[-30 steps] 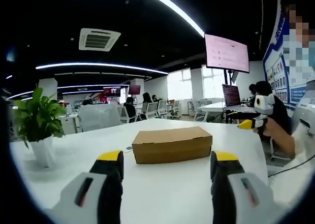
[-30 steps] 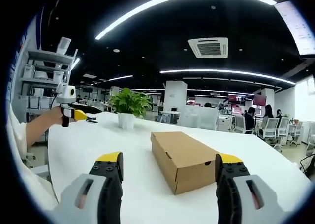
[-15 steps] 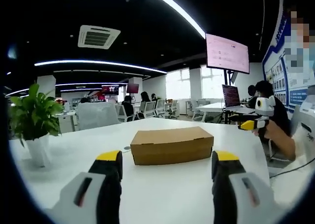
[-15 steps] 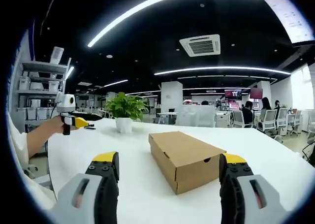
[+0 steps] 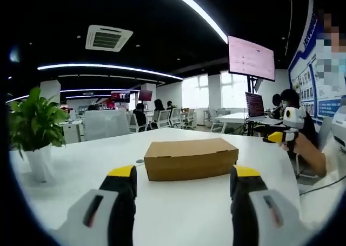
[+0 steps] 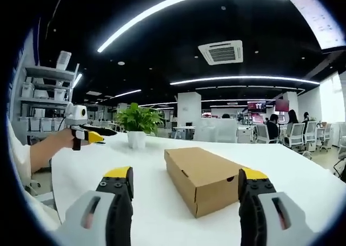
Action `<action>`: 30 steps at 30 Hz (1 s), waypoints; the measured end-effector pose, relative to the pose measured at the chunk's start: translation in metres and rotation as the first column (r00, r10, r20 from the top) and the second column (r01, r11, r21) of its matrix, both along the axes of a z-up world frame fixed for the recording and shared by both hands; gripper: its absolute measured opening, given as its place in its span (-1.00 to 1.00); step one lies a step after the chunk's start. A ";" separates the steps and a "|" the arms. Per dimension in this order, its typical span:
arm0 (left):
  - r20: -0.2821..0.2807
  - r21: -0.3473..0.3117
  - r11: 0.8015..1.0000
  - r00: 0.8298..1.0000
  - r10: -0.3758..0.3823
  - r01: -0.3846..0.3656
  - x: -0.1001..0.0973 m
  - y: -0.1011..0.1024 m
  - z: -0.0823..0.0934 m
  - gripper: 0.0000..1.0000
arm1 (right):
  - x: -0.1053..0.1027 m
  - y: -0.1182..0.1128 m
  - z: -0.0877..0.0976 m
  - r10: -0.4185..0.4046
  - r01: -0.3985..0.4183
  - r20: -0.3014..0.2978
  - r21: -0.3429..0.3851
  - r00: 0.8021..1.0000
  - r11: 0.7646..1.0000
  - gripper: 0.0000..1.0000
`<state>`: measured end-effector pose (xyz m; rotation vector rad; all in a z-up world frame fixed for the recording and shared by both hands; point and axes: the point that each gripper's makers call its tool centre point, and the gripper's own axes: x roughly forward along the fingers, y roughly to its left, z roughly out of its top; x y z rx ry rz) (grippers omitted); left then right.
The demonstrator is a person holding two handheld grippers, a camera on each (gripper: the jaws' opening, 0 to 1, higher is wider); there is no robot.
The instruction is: Operate the shoe box by opening the lid, removing the specified soft item, and placing it in the target area until the item is outside and the box remains undamaged.
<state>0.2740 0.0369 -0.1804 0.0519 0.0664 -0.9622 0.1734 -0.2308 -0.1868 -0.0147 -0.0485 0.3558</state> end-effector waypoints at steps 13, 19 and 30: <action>0.010 0.039 0.999 1.000 -0.018 0.018 0.010 -0.007 -0.003 0.40 | 0.007 0.002 -0.010 -0.016 0.014 -0.060 -0.045 0.998 0.999 0.51; 0.009 0.052 0.998 1.000 -0.023 0.022 0.014 -0.008 -0.006 0.41 | 0.010 -0.005 -0.010 -0.052 0.049 -0.057 -0.048 0.997 0.998 0.68; -0.009 0.061 0.998 1.000 -0.027 0.028 0.021 -0.011 -0.008 0.40 | 0.010 -0.007 -0.002 -0.073 0.073 -0.006 -0.054 0.997 0.996 0.64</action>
